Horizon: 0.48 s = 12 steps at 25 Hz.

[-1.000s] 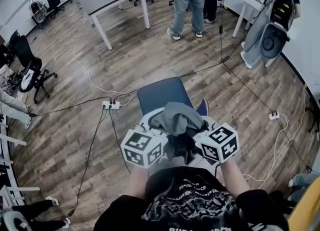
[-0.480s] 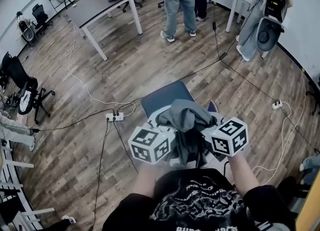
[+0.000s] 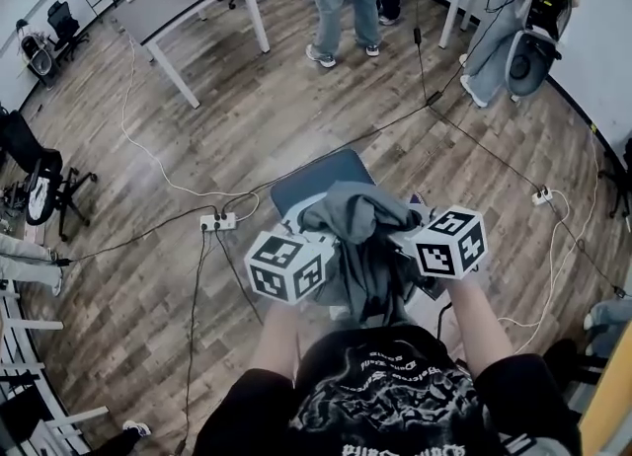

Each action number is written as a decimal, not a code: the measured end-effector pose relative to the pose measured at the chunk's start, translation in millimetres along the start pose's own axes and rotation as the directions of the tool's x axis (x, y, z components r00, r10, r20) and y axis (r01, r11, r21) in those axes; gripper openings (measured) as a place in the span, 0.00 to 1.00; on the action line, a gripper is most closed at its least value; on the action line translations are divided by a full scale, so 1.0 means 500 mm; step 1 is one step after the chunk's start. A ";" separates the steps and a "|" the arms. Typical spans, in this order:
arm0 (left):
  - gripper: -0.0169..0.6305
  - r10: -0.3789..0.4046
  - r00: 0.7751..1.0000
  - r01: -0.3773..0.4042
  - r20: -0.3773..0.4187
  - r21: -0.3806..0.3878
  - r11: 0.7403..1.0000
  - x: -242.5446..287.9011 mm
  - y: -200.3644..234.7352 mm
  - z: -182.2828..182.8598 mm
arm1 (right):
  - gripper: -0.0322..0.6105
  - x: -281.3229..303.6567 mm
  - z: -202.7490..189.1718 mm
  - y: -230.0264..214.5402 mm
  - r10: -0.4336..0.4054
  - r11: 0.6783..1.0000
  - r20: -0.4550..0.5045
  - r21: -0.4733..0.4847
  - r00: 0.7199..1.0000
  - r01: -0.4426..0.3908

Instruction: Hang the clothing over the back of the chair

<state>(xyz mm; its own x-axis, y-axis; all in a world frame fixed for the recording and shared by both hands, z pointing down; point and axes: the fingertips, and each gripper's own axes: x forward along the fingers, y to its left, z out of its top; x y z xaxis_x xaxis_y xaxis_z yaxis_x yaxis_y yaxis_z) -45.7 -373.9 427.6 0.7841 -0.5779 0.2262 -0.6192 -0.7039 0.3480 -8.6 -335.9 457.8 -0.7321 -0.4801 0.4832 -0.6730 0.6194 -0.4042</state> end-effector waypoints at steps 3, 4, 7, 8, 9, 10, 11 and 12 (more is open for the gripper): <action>0.13 0.030 0.999 -0.031 -0.019 -0.031 0.999 0.017 0.021 -0.010 | 0.16 0.017 -0.002 -0.019 0.017 1.000 -0.029 0.008 0.999 -0.017; 0.13 0.039 0.999 -0.040 -0.028 -0.047 0.998 0.022 0.029 -0.017 | 0.16 0.024 -0.005 -0.025 0.029 1.000 -0.045 0.014 0.999 -0.028; 0.13 0.058 0.997 -0.064 -0.057 -0.102 0.993 0.036 0.055 -0.045 | 0.17 0.046 -0.019 -0.045 0.075 0.996 -0.103 0.055 0.992 -0.069; 0.13 0.062 0.996 -0.070 -0.069 -0.116 0.991 0.040 0.064 -0.055 | 0.17 0.055 -0.023 -0.052 0.086 0.995 -0.120 0.068 0.989 -0.078; 0.13 0.065 0.994 -0.075 -0.083 -0.130 0.989 0.043 0.073 -0.066 | 0.17 0.063 -0.026 -0.059 0.091 0.994 -0.134 0.077 0.987 -0.081; 0.13 0.067 0.993 -0.080 -0.098 -0.142 0.987 0.046 0.082 -0.076 | 0.17 0.072 -0.030 -0.067 0.092 0.993 -0.147 0.081 0.985 -0.081; 0.13 0.070 0.991 -0.087 -0.111 -0.153 0.984 0.049 0.090 -0.088 | 0.18 0.079 -0.034 -0.074 0.091 0.993 -0.160 0.082 0.983 -0.079; 0.13 0.077 0.990 -0.096 -0.122 -0.163 0.982 0.050 0.097 -0.100 | 0.18 0.087 -0.041 -0.080 0.091 0.993 -0.173 0.084 0.981 -0.077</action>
<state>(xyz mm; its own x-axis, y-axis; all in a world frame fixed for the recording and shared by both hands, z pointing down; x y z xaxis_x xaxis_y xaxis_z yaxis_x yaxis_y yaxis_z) -54.1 -402.0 495.4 0.7336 -0.5755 0.3615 -0.6765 -0.5680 0.4687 -11.2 -368.9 510.8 -0.7609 -0.3070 0.5716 -0.6208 0.6004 -0.5040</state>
